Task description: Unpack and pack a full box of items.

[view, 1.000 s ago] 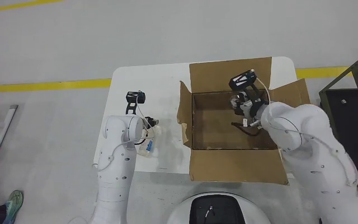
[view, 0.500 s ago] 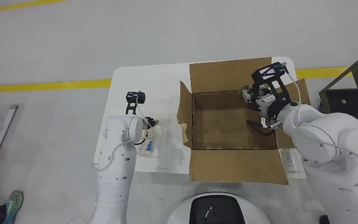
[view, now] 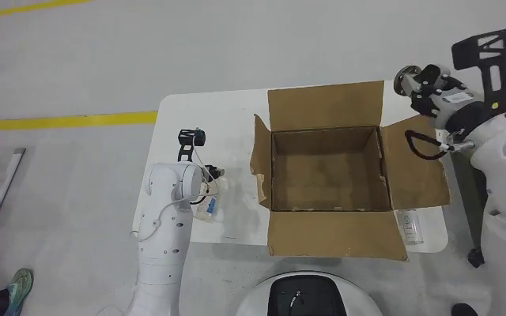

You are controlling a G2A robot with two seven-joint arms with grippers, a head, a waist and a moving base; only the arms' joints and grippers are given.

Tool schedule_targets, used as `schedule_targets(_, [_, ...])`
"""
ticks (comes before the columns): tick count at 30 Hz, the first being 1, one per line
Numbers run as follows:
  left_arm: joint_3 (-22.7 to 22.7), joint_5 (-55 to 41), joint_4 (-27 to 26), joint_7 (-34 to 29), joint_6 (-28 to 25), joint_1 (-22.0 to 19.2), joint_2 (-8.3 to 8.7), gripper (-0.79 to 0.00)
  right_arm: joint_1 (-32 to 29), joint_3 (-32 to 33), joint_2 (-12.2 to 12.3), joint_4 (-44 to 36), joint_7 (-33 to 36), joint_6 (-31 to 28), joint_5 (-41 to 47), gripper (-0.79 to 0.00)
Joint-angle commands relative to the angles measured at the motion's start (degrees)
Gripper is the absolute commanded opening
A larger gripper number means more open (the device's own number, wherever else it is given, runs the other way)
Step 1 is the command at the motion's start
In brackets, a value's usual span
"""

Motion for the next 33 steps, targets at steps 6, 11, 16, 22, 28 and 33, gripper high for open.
schedule_targets(6, [0.0, 0.0, 0.0, 0.0, 0.0, 0.0, 0.0, 0.0, -1.9, 11.0, 1.2, 3.9, 3.1, -0.8, -1.4, -0.785])
schedule_targets(11, [0.0, 0.0, 0.0, 0.0, 0.0, 0.0, 0.0, 0.0, -6.8, 15.9, 1.8, 4.9, 5.3, -0.6, -2.0, -0.785])
schedule_targets(16, [0.0, 0.0, 0.0, 0.0, 0.0, 0.0, 0.0, 0.0, -13.4, 18.3, 2.3, 5.8, 10.9, -1.7, -4.9, -0.785])
schedule_targets(22, [0.0, 0.0, 0.0, 0.0, 0.0, 0.0, 0.0, 0.0, -18.9, 18.0, 2.6, 6.5, 15.3, -2.4, -5.7, -0.785])
schedule_targets(28, [0.0, 0.0, 0.0, 0.0, 0.0, 0.0, 0.0, 0.0, -21.1, 16.5, 2.8, 6.5, 16.8, -3.3, -4.9, -0.785])
schedule_targets(33, [0.0, 0.0, 0.0, 0.0, 0.0, 0.0, 0.0, 0.0, -21.1, 16.5, 2.8, 6.5, 16.8, -3.3, -4.9, -0.785])
